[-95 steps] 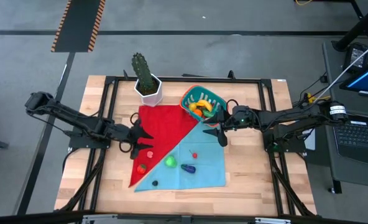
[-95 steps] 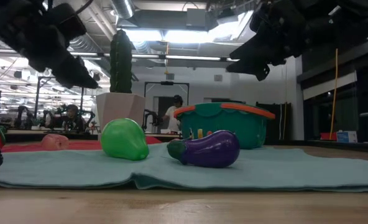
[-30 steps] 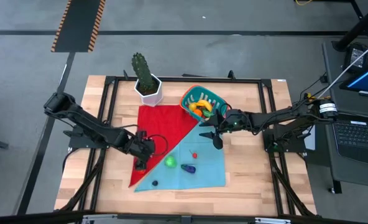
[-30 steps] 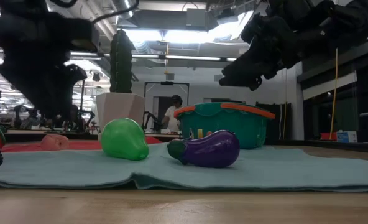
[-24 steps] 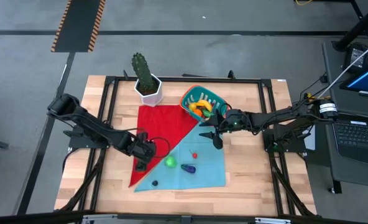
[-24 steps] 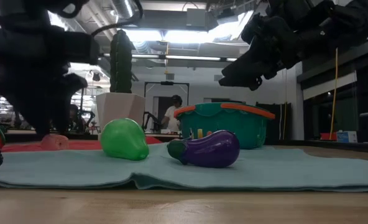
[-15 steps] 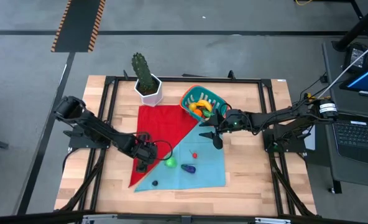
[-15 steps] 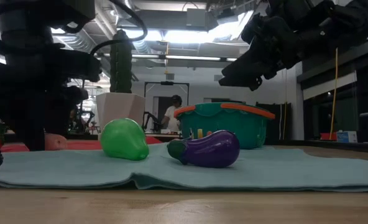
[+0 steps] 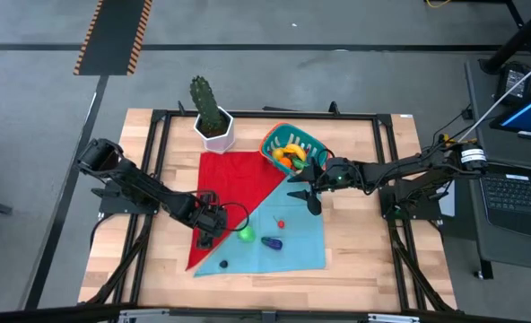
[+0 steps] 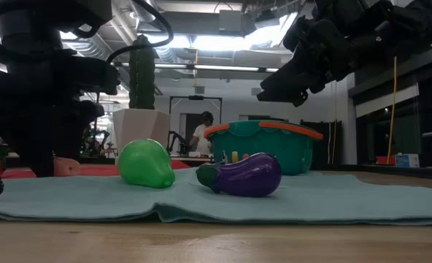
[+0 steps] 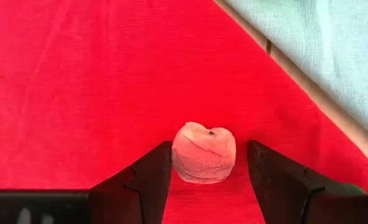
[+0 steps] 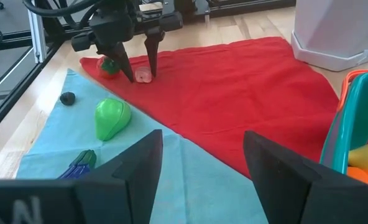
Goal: Pick and placing Produce into tupperware
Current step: Put the pink peach into the blue basket
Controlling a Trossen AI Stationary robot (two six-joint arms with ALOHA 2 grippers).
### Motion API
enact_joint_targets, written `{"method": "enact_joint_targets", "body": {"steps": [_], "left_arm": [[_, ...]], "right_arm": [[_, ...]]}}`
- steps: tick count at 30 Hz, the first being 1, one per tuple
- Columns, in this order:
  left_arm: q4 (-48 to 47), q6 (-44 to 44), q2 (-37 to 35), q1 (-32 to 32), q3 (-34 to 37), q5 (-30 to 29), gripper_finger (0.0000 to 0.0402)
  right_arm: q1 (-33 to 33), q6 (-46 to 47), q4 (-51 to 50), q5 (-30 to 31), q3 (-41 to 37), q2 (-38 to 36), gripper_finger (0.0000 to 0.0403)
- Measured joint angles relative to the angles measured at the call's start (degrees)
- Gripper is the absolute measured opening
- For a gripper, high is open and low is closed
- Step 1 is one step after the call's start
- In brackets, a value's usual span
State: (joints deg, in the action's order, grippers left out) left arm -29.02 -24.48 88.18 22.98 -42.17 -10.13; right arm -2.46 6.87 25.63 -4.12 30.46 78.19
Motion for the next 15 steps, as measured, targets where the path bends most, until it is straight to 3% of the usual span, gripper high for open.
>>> {"method": "enact_joint_targets", "body": {"steps": [8,15], "left_arm": [[-0.02,-0.36,-0.02,0.00,0.00,0.40,0.0185],[-0.07,-0.38,-0.07,0.00,0.00,0.79,0.0125]], "right_arm": [[0.00,0.04,-0.10,-0.02,0.00,0.00,0.0225],[0.00,0.04,-0.13,-0.02,0.00,0.00,0.0225]]}}
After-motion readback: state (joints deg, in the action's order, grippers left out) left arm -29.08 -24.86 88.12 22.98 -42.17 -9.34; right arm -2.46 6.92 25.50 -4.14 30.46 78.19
